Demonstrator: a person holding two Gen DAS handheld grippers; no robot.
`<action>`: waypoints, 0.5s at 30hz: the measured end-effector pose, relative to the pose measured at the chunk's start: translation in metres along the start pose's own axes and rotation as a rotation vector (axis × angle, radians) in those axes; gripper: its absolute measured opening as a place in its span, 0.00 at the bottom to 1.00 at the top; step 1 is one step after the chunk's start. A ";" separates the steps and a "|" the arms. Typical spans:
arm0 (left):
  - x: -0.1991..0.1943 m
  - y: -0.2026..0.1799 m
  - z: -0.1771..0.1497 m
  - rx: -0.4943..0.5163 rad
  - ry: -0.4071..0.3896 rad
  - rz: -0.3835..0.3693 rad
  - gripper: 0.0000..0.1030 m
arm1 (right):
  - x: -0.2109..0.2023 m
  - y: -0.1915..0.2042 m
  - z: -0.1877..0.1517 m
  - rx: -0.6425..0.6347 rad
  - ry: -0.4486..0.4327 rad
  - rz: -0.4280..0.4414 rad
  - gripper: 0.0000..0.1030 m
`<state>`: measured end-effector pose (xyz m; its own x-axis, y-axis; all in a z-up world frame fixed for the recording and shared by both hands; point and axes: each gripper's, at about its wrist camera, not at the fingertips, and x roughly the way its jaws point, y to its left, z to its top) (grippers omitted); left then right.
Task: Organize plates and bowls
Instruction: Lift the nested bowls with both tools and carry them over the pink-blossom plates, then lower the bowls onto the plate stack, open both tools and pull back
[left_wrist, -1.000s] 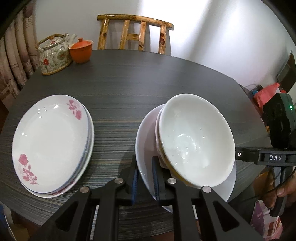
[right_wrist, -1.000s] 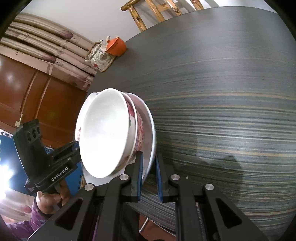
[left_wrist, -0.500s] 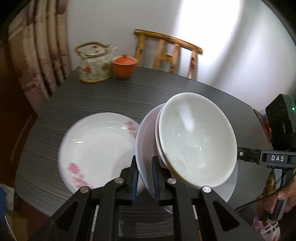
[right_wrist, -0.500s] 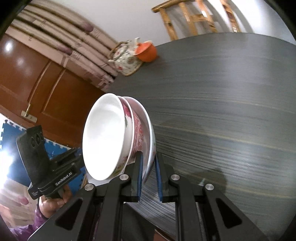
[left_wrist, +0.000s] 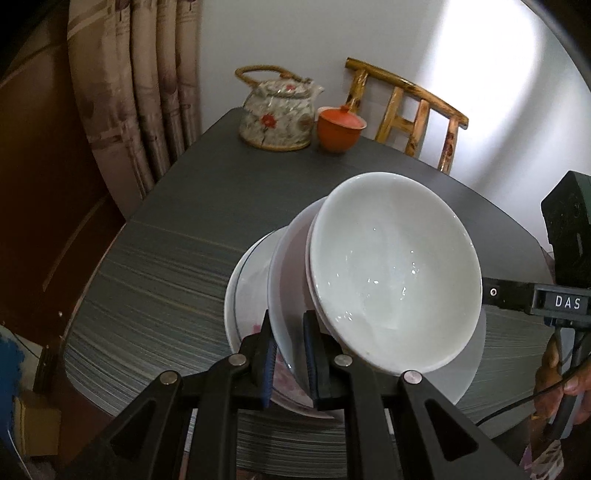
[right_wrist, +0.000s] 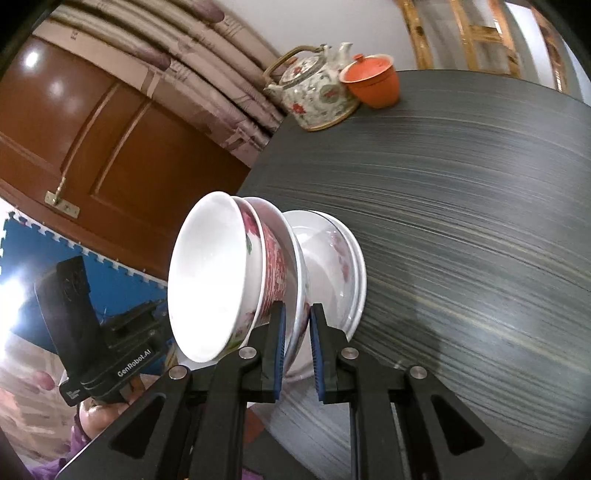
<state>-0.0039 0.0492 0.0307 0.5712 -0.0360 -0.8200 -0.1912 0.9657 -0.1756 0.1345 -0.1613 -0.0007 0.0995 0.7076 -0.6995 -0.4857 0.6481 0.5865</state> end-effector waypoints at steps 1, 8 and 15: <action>0.004 0.002 0.000 -0.004 0.004 -0.001 0.12 | 0.004 0.000 0.001 0.001 0.005 -0.001 0.14; 0.017 0.008 -0.005 -0.003 0.026 0.000 0.12 | 0.022 -0.008 0.002 0.012 0.032 -0.010 0.14; 0.019 0.010 -0.003 0.008 0.008 0.018 0.12 | 0.032 -0.012 0.003 0.018 0.037 -0.004 0.14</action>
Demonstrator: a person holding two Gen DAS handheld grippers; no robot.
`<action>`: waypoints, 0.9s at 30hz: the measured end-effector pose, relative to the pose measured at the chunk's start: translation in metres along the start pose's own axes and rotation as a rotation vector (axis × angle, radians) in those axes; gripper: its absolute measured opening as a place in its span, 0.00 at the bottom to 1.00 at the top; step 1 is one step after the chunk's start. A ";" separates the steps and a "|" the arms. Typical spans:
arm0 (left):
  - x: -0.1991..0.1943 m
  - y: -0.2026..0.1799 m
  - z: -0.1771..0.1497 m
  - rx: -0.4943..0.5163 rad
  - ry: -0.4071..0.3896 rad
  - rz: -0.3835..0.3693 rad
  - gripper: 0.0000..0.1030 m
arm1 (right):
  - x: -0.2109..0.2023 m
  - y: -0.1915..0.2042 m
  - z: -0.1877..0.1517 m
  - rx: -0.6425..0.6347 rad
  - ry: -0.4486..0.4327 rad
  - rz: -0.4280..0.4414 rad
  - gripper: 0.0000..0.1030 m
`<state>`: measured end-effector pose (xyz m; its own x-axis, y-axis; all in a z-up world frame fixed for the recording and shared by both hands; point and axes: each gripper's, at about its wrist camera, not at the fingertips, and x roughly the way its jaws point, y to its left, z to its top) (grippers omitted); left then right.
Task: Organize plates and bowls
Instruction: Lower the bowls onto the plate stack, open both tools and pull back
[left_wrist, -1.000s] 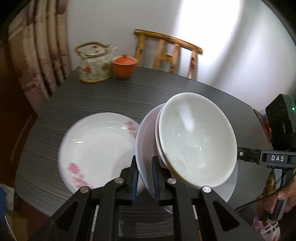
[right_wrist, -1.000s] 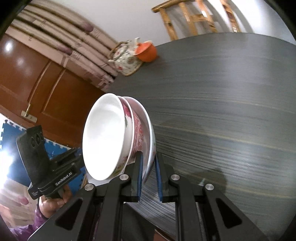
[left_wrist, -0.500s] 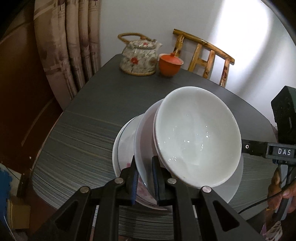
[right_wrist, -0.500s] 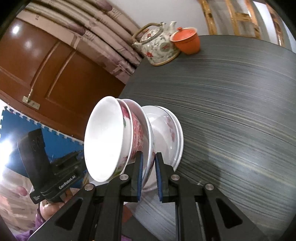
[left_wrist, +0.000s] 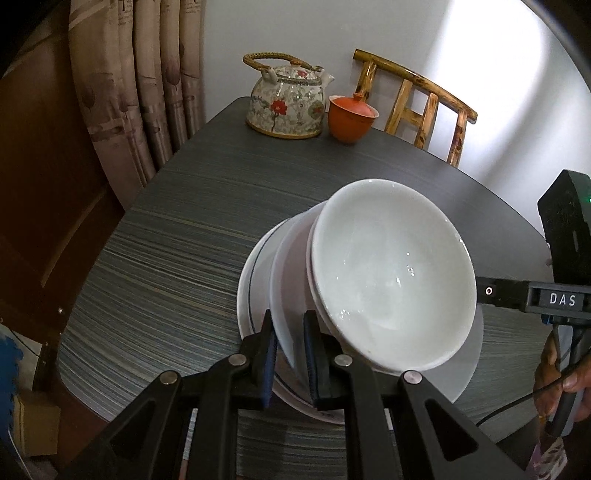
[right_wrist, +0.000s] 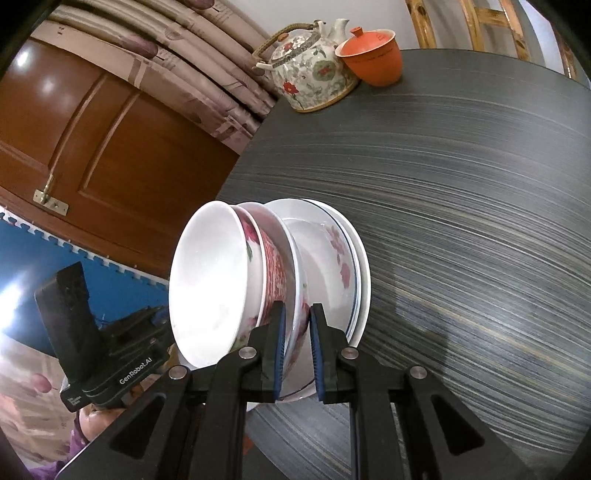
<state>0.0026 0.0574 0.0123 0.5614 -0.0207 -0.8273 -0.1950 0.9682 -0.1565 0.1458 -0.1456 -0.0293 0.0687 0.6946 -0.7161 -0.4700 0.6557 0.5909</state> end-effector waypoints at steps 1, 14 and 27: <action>0.000 0.000 0.001 0.002 -0.002 0.002 0.12 | 0.000 -0.001 0.000 -0.001 0.001 0.001 0.14; -0.002 -0.010 0.001 0.036 -0.005 0.092 0.19 | 0.001 -0.006 0.000 0.017 -0.020 0.035 0.15; -0.026 -0.020 -0.007 0.076 -0.060 0.189 0.34 | -0.034 0.002 -0.008 -0.021 -0.160 -0.109 0.62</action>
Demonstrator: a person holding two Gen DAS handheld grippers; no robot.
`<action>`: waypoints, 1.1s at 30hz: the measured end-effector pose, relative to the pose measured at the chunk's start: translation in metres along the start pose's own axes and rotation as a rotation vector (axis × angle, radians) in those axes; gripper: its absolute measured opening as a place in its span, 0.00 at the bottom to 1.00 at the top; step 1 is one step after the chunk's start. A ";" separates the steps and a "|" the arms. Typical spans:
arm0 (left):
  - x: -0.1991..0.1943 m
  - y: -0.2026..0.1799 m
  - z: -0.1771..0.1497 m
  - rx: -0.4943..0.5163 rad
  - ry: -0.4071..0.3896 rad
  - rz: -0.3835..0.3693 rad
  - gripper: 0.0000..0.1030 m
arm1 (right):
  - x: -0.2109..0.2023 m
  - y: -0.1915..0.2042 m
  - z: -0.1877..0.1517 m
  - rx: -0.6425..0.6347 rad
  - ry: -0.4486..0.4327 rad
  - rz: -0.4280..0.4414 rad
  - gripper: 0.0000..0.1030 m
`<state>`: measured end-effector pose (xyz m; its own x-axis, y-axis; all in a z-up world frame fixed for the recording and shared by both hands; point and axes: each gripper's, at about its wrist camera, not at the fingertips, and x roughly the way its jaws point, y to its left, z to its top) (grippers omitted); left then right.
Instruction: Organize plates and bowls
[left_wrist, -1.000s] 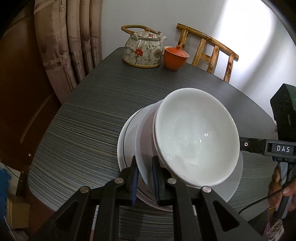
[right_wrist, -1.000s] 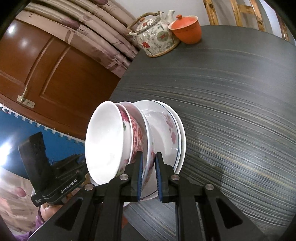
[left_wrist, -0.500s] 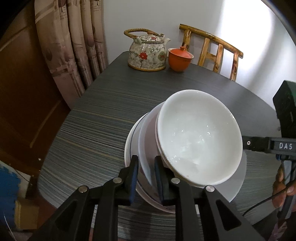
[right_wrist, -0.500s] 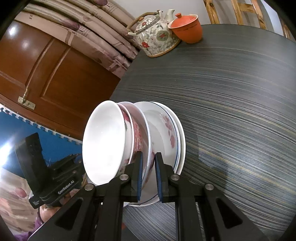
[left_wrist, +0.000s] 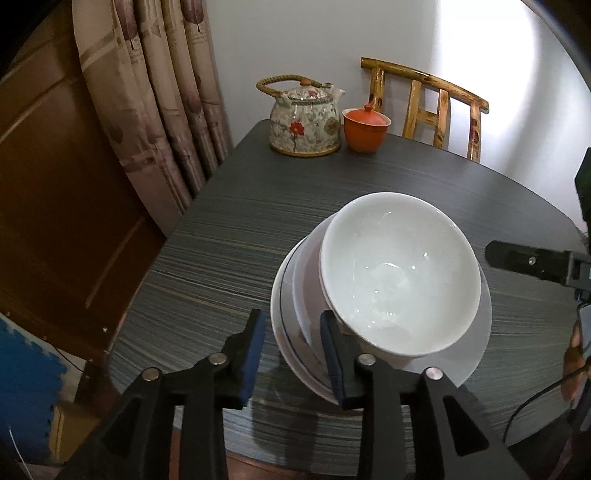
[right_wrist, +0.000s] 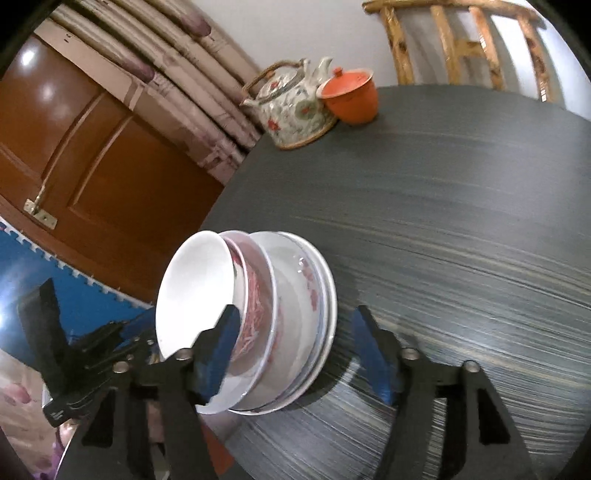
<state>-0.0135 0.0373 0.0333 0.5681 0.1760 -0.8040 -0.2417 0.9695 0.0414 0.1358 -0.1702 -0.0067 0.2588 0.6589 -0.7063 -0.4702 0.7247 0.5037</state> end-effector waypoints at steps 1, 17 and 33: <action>-0.002 0.000 -0.001 0.002 -0.004 0.003 0.34 | 0.000 0.000 0.000 0.000 0.000 0.000 0.63; -0.051 -0.016 -0.034 0.026 -0.073 0.069 0.43 | -0.041 0.045 -0.057 -0.117 -0.028 -0.071 0.78; -0.082 -0.024 -0.055 0.019 -0.162 0.073 0.46 | -0.112 0.107 -0.095 -0.265 -0.326 -0.244 0.98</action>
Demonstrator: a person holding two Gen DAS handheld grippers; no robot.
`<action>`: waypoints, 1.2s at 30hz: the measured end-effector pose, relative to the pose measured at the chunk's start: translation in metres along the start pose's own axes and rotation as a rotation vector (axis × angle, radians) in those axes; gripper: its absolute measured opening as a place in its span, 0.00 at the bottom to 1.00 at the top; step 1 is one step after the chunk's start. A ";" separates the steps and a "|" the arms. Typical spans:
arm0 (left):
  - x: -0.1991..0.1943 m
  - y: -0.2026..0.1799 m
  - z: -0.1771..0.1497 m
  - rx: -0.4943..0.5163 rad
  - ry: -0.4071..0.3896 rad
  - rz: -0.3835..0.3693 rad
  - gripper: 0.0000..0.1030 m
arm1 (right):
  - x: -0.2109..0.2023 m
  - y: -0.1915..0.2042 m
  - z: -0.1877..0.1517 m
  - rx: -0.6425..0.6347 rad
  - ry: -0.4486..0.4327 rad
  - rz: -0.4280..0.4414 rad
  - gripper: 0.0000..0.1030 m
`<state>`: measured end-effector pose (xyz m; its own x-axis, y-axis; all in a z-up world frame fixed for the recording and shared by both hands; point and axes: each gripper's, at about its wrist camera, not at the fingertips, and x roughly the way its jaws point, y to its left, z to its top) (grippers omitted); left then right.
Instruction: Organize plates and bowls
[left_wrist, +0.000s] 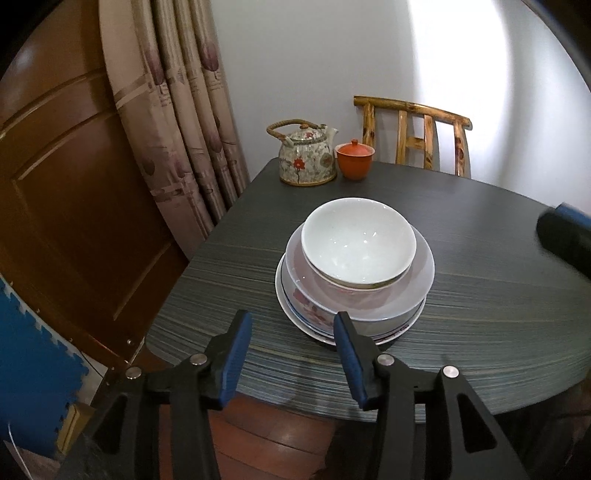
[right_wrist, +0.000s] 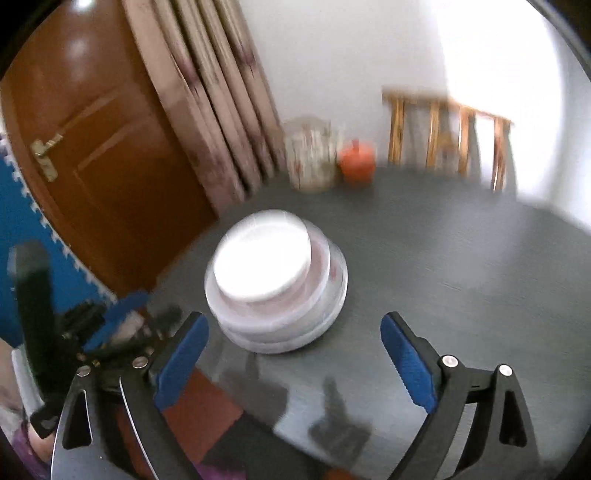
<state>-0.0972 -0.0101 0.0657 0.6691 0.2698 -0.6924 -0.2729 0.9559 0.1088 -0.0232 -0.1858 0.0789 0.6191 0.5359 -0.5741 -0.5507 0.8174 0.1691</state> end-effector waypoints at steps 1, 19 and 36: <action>-0.001 -0.001 -0.001 -0.002 -0.004 -0.007 0.46 | -0.009 0.002 -0.001 -0.021 -0.072 -0.024 1.00; -0.011 -0.011 -0.011 -0.023 -0.036 -0.097 0.46 | -0.030 0.011 -0.011 -0.011 -0.114 0.035 0.99; -0.019 -0.011 -0.007 -0.044 -0.061 -0.055 0.46 | -0.023 0.019 -0.031 -0.029 -0.094 -0.048 0.99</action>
<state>-0.1112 -0.0265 0.0725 0.7243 0.2251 -0.6518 -0.2640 0.9637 0.0395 -0.0660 -0.1890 0.0703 0.6941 0.5152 -0.5028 -0.5343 0.8368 0.1197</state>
